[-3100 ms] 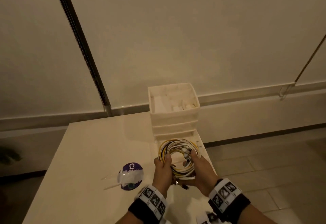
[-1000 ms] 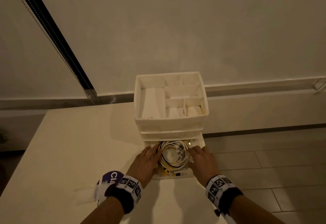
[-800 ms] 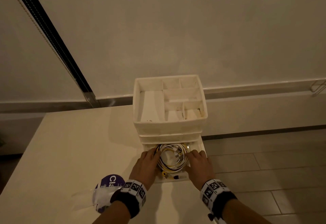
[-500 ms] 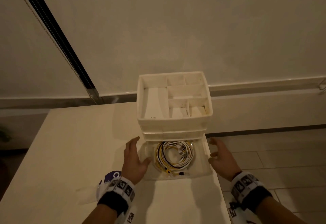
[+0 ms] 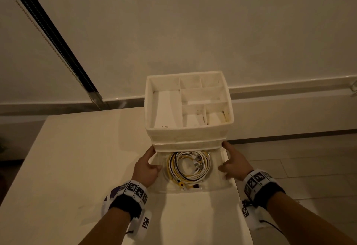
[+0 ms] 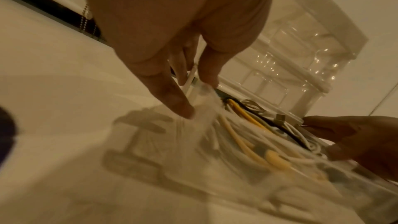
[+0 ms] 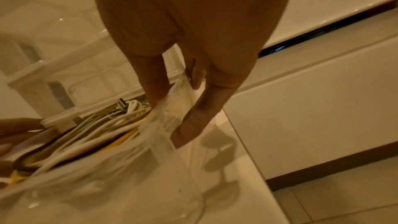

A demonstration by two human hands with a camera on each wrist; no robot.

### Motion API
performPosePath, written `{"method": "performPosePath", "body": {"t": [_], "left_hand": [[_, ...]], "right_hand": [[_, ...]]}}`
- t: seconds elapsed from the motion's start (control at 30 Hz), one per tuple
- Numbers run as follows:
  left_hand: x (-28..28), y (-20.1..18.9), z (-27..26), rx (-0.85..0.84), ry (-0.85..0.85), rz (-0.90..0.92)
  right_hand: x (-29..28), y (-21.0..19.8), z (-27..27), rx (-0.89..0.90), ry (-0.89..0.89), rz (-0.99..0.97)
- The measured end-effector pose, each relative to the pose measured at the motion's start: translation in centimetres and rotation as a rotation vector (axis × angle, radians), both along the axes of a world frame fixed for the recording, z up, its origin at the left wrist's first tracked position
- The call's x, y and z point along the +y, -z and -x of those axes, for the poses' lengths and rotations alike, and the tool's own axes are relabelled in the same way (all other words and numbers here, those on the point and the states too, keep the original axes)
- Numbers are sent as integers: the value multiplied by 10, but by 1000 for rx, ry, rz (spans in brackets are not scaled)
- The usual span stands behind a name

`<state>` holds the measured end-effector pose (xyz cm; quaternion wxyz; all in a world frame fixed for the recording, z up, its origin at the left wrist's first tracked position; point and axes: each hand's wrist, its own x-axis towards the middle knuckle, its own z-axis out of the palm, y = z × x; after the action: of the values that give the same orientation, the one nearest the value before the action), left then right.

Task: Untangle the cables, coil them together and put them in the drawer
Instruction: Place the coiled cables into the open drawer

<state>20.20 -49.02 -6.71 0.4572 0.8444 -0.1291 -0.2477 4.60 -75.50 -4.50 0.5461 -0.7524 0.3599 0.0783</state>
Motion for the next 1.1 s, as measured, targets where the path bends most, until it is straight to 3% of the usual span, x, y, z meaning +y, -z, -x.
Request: {"method": "performPosePath", "body": {"t": [0.1, 0.27, 0.33, 0.4, 0.47, 0.53, 0.63, 0.7, 0.8, 0.9, 1.1], "left_hand": [[-10, -1, 1, -92, -108, -50], [-15, -4, 1, -92, -151, -6], [-12, -4, 0, -105, -139, 2], [-3, -3, -4, -55, -55, 22], [13, -7, -10, 92, 86, 29], [25, -14, -15, 152, 345, -51], [26, -8, -24, -6, 600, -332], [21, -1, -27, -47, 553, -376], [15, 5, -25, -27, 446, -291], [12, 4, -22, 9, 420, -225], [2, 15, -19, -88, 176, -123]], "right_hand": [[5, 6, -8, -56, 98, 119], [5, 8, -21, -105, 189, 267], [6, 9, -17, -114, 186, 248], [0, 5, -8, -155, 149, 90], [-8, -5, 4, -162, -27, -97], [-17, -17, 14, -99, -279, -120], [-21, -20, 16, 110, -565, 195], [-22, -20, 11, 107, -562, 275], [-21, -14, 4, -40, -500, 222], [-19, -10, 2, -47, -438, 208], [-21, 15, -2, -118, -164, 249]]}}
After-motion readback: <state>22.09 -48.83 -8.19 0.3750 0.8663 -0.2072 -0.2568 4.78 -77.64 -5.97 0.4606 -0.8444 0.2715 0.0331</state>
